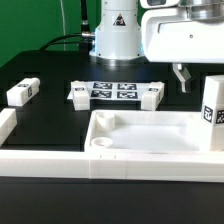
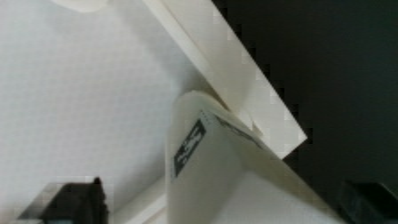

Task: Assemble desk

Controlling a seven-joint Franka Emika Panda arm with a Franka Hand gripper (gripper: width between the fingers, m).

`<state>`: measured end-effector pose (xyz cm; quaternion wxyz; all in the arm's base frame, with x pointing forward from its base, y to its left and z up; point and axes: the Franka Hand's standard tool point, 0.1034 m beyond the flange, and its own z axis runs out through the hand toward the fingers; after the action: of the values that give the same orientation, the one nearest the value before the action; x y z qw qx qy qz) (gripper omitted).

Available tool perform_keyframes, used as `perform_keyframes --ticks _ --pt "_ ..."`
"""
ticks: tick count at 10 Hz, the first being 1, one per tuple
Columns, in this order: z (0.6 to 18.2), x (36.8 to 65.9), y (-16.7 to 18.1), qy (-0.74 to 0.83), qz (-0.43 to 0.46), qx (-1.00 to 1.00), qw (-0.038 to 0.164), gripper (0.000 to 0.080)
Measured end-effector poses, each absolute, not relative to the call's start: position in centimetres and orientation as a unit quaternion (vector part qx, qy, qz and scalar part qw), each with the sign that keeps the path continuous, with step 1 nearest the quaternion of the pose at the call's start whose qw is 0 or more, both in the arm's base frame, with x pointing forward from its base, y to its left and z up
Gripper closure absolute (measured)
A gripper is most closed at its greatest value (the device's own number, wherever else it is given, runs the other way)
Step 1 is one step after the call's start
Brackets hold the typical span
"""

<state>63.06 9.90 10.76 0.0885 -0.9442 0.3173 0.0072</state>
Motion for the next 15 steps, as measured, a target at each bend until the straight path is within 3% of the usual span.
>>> perform_keyframes --ticks 3,7,12,15 --pt "11.06 63.24 9.86 0.179 -0.007 -0.982 0.057 0.015" --pt "11.45 63.65 10.71 -0.008 -0.02 -0.999 0.032 0.015" --pt "11.03 63.55 10.64 -0.092 -0.023 -0.995 0.027 0.015" --pt "11.04 63.57 10.51 -0.092 -0.023 -0.995 0.027 0.0511"
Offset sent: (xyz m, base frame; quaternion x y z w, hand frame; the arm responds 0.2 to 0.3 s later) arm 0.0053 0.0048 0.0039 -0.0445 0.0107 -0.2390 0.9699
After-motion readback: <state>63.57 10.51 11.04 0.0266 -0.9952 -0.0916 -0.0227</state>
